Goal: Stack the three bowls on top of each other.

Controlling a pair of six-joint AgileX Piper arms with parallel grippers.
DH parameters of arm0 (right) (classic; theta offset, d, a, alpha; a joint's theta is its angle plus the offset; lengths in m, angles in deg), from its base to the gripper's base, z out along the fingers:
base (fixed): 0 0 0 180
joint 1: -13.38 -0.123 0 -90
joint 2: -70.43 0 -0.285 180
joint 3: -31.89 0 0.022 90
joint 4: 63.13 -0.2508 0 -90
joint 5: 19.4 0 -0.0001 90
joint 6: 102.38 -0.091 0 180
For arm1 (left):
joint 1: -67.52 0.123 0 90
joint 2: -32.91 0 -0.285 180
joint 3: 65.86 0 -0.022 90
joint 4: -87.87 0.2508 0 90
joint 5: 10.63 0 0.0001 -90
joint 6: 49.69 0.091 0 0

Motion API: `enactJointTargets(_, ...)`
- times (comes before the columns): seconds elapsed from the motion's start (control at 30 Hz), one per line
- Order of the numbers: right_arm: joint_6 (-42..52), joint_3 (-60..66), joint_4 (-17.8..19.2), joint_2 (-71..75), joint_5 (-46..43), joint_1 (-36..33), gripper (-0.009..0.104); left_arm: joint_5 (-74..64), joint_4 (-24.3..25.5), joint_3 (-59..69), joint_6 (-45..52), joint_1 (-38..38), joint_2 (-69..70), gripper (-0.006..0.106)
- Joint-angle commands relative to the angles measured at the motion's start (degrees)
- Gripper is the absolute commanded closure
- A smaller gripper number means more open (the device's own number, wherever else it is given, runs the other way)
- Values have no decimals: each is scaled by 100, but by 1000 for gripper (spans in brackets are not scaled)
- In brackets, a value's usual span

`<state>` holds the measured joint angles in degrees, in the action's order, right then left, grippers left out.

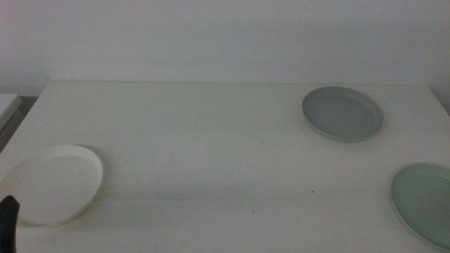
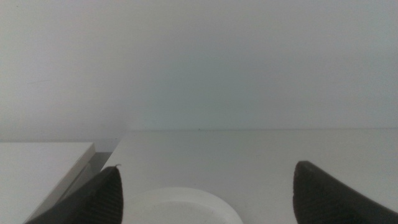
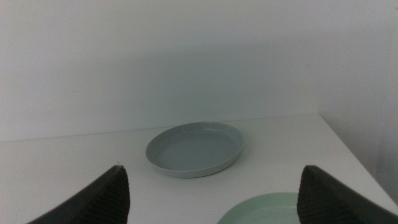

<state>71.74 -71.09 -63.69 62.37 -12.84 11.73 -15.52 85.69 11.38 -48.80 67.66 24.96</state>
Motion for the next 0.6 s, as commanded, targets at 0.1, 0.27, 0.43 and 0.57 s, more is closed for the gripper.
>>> enactJointTargets(0.1, -417, -57, -18, -75, 319, 38, 2, 73, -20, -3, -32, -20, 16, 7)
enactJointTargets(0.27, -499, -1073, -28, -1116, 1009, 38, 2, 73, -20, -3, -32, -20, 16, 7)
enactJointTargets(0.43, -499, -2694, -385, -2640, 3307, 38, 2, 73, -20, -3, -32, -20, 16, 7)
enactJointTargets(0.57, -499, -3596, -779, -3530, 4939, 38, 2, 73, -20, -3, -32, -20, 16, 7)
